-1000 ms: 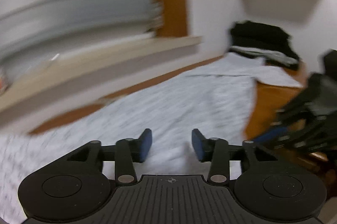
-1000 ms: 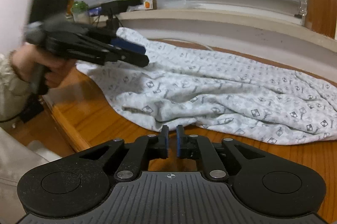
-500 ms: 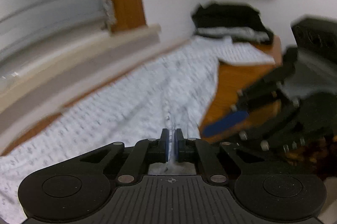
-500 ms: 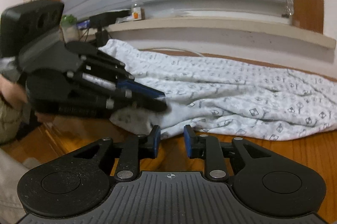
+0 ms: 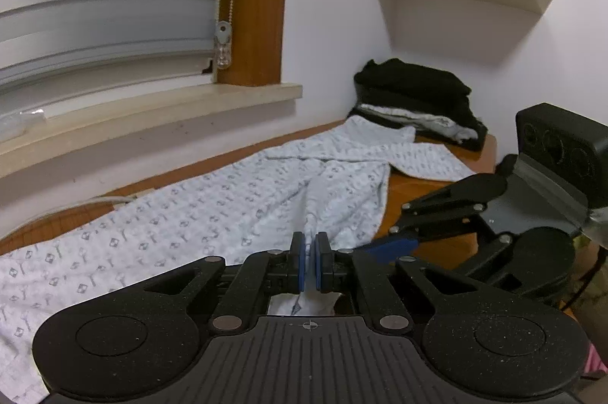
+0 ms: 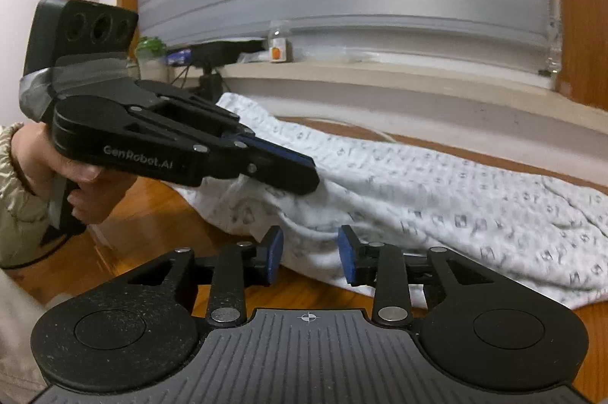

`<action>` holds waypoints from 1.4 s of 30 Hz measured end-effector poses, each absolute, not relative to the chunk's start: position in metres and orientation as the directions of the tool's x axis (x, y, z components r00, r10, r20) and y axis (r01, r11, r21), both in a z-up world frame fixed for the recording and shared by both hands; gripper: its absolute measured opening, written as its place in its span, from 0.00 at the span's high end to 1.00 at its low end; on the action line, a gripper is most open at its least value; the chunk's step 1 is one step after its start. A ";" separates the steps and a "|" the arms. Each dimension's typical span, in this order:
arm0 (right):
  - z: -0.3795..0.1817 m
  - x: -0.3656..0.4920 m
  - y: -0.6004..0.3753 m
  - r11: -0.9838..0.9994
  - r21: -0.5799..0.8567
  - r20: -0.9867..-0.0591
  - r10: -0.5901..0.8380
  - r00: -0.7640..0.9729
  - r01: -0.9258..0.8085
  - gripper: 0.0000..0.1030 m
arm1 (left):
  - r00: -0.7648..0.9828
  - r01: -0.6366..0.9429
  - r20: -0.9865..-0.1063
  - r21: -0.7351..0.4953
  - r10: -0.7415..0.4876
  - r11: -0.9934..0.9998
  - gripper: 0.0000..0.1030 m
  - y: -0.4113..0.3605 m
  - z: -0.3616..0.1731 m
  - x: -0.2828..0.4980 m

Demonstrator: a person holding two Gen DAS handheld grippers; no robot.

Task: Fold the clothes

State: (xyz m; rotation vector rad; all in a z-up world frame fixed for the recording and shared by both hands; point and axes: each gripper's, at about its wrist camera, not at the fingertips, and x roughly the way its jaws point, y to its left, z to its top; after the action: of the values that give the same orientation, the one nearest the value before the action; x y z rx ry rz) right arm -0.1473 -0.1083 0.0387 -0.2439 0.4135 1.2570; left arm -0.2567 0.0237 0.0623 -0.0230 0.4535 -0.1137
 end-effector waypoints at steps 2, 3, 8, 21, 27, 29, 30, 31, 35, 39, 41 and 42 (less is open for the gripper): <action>0.038 -0.145 -0.104 0.279 0.054 -0.447 0.865 0.227 -0.959 0.64 | 0.894 0.103 -0.434 -0.044 -0.112 0.994 0.95 0.024 0.063 -0.255; 0.038 -0.145 -0.103 0.281 0.045 -0.446 0.864 0.233 -0.959 0.64 | 0.895 0.103 -0.433 -0.044 -0.112 0.994 0.95 0.025 0.064 -0.254; 0.047 -0.141 -0.104 0.291 -0.004 -0.432 0.862 0.265 -0.957 0.55 | 0.896 0.099 -0.431 -0.044 -0.109 0.994 0.95 0.026 0.064 -0.256; 0.033 -0.135 -0.090 0.172 0.173 -0.467 0.881 0.073 -0.970 0.49 | 0.892 0.101 -0.436 -0.072 -0.122 0.992 0.95 0.027 0.060 -0.251; 0.028 -0.133 -0.086 0.195 0.206 -0.441 0.893 0.087 -0.959 0.96 | 0.901 0.031 -0.430 -0.056 -0.052 0.998 0.94 0.044 0.065 -0.264; 0.030 -0.137 -0.108 0.189 0.218 -0.414 0.906 0.085 -0.957 0.96 | 0.907 -0.038 -0.420 -0.026 0.023 0.999 0.94 0.063 0.073 -0.285; 0.029 -0.140 -0.119 0.197 0.222 -0.407 0.909 0.093 -0.955 0.96 | 0.905 -0.095 -0.418 -0.009 0.083 0.995 0.94 0.078 0.076 -0.303; 0.025 -0.143 -0.126 0.211 0.229 -0.408 0.907 0.103 -0.950 0.96 | 0.896 -0.156 -0.421 -0.003 0.141 0.988 0.94 0.093 0.078 -0.320; 0.009 -0.149 -0.137 0.240 0.251 -0.419 0.900 0.118 -0.938 0.91 | 0.834 -0.380 -0.441 -0.024 0.332 0.925 0.87 0.156 0.074 -0.386; 0.007 -0.147 -0.129 0.251 0.261 -0.389 0.911 0.137 -0.932 0.79 | 0.771 -0.489 -0.478 -0.021 0.421 0.872 0.60 0.184 0.061 -0.429; 0.007 -0.145 -0.123 0.245 0.276 -0.368 0.920 0.134 -0.929 0.73 | 0.756 -0.494 -0.506 -0.025 0.415 0.869 0.53 0.188 0.049 -0.436; 0.007 -0.145 -0.120 0.247 0.275 -0.362 0.922 0.138 -0.929 0.73 | 0.749 -0.497 -0.519 -0.027 0.412 0.868 0.53 0.190 0.042 -0.440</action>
State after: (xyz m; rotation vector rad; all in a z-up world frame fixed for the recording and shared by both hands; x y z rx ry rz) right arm -0.1447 -0.1201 0.0072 -0.0163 0.5095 1.3382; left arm -0.4402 0.1895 0.0424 -0.1677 0.5263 0.4994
